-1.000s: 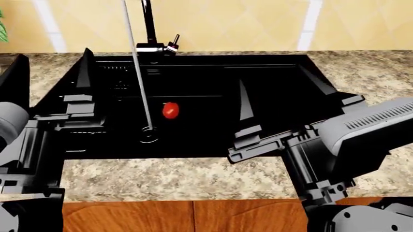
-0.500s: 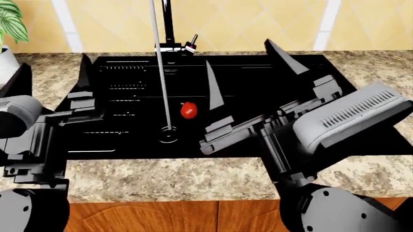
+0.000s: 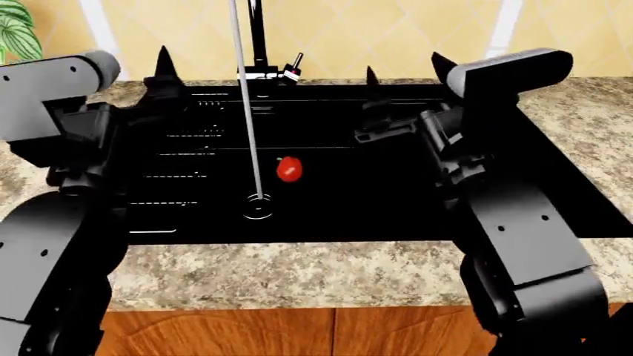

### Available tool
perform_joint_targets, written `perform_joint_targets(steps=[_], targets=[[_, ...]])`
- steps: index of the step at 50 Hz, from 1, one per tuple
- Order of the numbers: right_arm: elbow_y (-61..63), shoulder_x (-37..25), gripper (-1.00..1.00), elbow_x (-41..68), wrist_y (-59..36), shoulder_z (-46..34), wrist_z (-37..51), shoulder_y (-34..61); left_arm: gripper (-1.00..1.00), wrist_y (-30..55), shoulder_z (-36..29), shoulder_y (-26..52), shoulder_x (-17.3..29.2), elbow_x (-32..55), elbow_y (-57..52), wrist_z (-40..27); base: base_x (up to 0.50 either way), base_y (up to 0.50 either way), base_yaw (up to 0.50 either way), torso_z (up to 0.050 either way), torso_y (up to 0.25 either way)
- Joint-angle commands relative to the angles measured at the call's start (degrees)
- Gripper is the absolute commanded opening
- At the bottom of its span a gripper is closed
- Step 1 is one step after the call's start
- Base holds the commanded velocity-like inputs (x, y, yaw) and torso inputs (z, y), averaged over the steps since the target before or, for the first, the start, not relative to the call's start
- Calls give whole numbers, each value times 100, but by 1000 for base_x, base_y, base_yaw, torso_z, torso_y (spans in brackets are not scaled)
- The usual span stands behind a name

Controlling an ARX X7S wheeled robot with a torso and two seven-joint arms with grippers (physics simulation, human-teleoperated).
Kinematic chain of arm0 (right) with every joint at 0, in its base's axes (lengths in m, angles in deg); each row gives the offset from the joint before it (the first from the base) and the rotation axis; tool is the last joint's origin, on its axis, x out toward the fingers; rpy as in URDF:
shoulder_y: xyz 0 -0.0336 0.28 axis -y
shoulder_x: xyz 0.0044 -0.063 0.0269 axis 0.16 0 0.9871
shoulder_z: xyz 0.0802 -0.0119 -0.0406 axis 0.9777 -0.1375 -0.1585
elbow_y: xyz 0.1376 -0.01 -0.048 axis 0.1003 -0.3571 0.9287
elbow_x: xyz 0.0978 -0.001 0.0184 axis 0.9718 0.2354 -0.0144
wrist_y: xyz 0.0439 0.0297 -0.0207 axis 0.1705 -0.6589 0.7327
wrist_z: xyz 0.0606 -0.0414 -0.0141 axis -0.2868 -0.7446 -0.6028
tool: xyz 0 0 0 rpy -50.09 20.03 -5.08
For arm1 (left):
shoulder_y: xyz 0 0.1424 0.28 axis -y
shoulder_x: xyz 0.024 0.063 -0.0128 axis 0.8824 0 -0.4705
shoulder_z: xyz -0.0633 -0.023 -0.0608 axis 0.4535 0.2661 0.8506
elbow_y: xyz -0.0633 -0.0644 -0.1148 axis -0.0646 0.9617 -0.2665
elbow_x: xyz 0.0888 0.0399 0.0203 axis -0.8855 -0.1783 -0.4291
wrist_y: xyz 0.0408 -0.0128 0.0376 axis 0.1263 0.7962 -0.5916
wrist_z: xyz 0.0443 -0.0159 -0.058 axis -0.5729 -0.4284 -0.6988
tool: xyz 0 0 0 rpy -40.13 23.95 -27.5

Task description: Pick the pears and kiwis from the sink and place them in one bowl. Place the bell pepper in the other bowl. Then turn off the sink faucet.

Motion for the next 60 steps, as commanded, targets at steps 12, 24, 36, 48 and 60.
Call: perform_joint_targets(steps=[12,24,36,48,60], targets=[[-5878,623,100,-536,439,-48,-553,3520,100,-81,-496,2964,-52,-960,4667,-112,208,1,0,0,0],[-8457,890,100,-805,1345,-430,-675,4483,100,-54,-454,3241,70,-1029,5247,-198,500,-9,0,0,0],[-7662,850,100,-655,838,-624,-704,4143,100,1,-422,3114,105,-995,5112,-256,502,114,0,0,0],[-7305,743,100,-482,815,-592,-611,3899,100,-71,-617,2700,241,-682,4240,394,503,147,0,0,1],[-4992,341,100,-25,-705,-722,-973,3103,100,-1,-723,2599,317,-637,4290,541,174,44,0,0,0]])
